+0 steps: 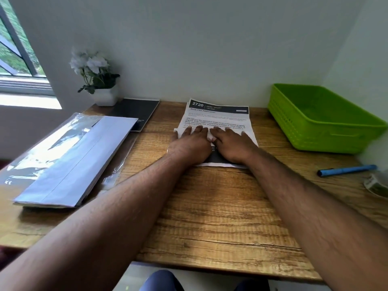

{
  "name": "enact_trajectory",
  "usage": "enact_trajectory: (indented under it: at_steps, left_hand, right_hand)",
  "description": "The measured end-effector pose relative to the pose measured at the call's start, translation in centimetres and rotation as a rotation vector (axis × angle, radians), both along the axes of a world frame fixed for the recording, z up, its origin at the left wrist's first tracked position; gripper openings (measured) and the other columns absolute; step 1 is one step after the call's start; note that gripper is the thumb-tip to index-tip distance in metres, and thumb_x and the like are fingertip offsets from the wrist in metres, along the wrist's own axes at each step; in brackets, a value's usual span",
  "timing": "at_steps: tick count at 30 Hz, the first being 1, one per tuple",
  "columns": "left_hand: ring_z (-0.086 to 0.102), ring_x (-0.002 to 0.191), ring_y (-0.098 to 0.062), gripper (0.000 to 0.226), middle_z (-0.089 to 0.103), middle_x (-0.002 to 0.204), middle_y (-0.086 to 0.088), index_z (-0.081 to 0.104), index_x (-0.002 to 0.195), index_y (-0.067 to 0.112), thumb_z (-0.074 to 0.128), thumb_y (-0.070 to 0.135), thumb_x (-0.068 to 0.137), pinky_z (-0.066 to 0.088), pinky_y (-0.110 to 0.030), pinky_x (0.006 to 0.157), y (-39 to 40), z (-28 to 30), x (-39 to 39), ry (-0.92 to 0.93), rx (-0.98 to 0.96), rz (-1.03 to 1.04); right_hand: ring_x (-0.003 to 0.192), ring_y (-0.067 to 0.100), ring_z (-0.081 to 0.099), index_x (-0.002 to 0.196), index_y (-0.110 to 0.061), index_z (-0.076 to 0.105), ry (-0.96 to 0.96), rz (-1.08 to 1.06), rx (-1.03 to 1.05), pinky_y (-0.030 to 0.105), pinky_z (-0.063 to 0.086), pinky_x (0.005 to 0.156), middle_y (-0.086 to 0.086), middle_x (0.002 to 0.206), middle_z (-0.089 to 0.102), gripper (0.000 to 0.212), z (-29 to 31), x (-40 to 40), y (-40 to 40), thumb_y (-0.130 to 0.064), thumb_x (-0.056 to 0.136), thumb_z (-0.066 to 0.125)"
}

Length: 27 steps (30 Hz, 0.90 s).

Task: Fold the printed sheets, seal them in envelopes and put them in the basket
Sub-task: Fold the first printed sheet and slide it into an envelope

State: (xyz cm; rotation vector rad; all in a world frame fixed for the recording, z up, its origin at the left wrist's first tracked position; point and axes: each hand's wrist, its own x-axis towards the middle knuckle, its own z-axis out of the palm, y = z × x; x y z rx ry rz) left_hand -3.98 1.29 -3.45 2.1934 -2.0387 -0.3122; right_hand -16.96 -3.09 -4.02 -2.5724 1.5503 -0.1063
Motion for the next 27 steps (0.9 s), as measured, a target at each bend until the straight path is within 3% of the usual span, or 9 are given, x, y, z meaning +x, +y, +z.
enact_trajectory:
  at_steps: [3, 8, 14, 18, 22, 24, 26, 27]
  left_hand:
    - [-0.002, 0.149, -0.017, 0.058, 0.001, 0.162, 0.009, 0.005, 0.154, 0.027, 0.018, 0.045, 0.100, -0.014, -0.063, 0.111, 0.0, 0.2, 0.1, -0.028, 0.035, 0.044]
    - [-0.001, 0.149, -0.016, 0.067, 0.001, 0.163, 0.003, 0.003, 0.154, 0.022, 0.010, 0.058, 0.098, -0.030, -0.062, 0.098, 0.6, 0.5, 2.9, -0.125, 0.082, 0.133]
    - [0.003, 0.150, -0.019, 0.063, 0.008, 0.163, 0.000, 0.009, 0.154, 0.019, 0.015, 0.052, 0.101, -0.027, -0.064, 0.104, 1.5, 1.5, 4.2, -0.164, 0.106, 0.133]
    - [0.014, 0.148, -0.029, 0.060, 0.021, 0.159, -0.006, 0.017, 0.153, 0.027, 0.031, 0.051, 0.099, -0.024, -0.068, 0.102, 1.4, 2.5, 4.7, -0.225, 0.038, 0.049]
    - [0.020, 0.145, -0.032, 0.070, 0.027, 0.156, -0.009, 0.026, 0.150, 0.034, 0.059, 0.046, 0.089, -0.008, -0.065, 0.111, 1.0, 2.9, 5.1, -0.036, -0.054, 0.036]
    - [0.037, 0.136, -0.027, 0.071, 0.040, 0.148, -0.009, 0.037, 0.147, 0.030, 0.070, 0.030, 0.084, 0.020, -0.048, 0.117, 0.9, 2.9, 5.3, 0.167, -0.216, -0.005]
    - [0.056, 0.116, -0.020, 0.062, 0.059, 0.131, -0.008, 0.053, 0.137, 0.020, 0.074, 0.008, 0.080, 0.043, -0.028, 0.100, 0.8, 3.2, 5.5, 0.417, -0.422, -0.045]
    - [0.061, 0.103, -0.019, 0.056, 0.065, 0.118, -0.009, 0.060, 0.130, 0.017, 0.073, 0.002, 0.078, 0.049, -0.028, 0.093, 0.9, 3.3, 5.4, 0.530, -0.490, -0.055]
  right_hand:
    - [0.146, 0.013, 0.015, 0.150, -0.025, 0.019, 0.001, -0.093, -0.024, 0.057, 0.006, 0.116, -0.008, 0.159, 0.015, 0.051, 0.3, -0.9, 0.2, -0.039, 0.101, 0.020]
    - [0.147, 0.018, 0.014, 0.150, -0.022, 0.017, 0.001, -0.182, -0.004, 0.058, 0.005, 0.116, -0.005, 0.160, 0.011, 0.052, 0.4, -4.6, -0.8, -0.040, 0.102, 0.019]
    - [0.146, 0.028, 0.011, 0.150, -0.022, 0.019, -0.009, -0.164, 0.020, 0.059, 0.009, 0.115, -0.005, 0.159, 0.014, 0.053, 0.1, -5.2, -1.0, -0.043, 0.100, 0.019]
    - [0.147, 0.017, 0.008, 0.150, -0.026, 0.020, 0.040, -0.062, -0.045, 0.060, 0.001, 0.115, -0.008, 0.159, 0.014, 0.049, 1.4, -4.7, -0.2, -0.037, 0.102, 0.026]
    - [0.143, 0.019, 0.026, 0.148, -0.035, 0.021, -0.077, 0.036, 0.032, 0.047, 0.023, 0.115, -0.004, 0.156, 0.027, 0.059, 2.0, -4.0, 0.0, -0.051, 0.095, 0.041]
    - [0.141, 0.020, 0.030, 0.148, -0.039, 0.020, -0.079, 0.015, 0.009, 0.046, 0.025, 0.114, -0.006, 0.154, 0.031, 0.069, 2.1, -4.1, -0.1, -0.058, 0.088, 0.049]
    - [0.140, 0.019, 0.031, 0.148, -0.040, 0.015, -0.113, 0.005, -0.051, 0.047, 0.024, 0.113, -0.006, 0.153, 0.033, 0.080, 2.5, -4.3, -0.2, -0.061, 0.082, 0.056]
    - [0.140, 0.019, 0.030, 0.148, -0.041, 0.012, -0.124, 0.011, -0.097, 0.048, 0.022, 0.114, -0.007, 0.153, 0.032, 0.085, 2.8, -4.5, 0.0, -0.061, 0.080, 0.059]
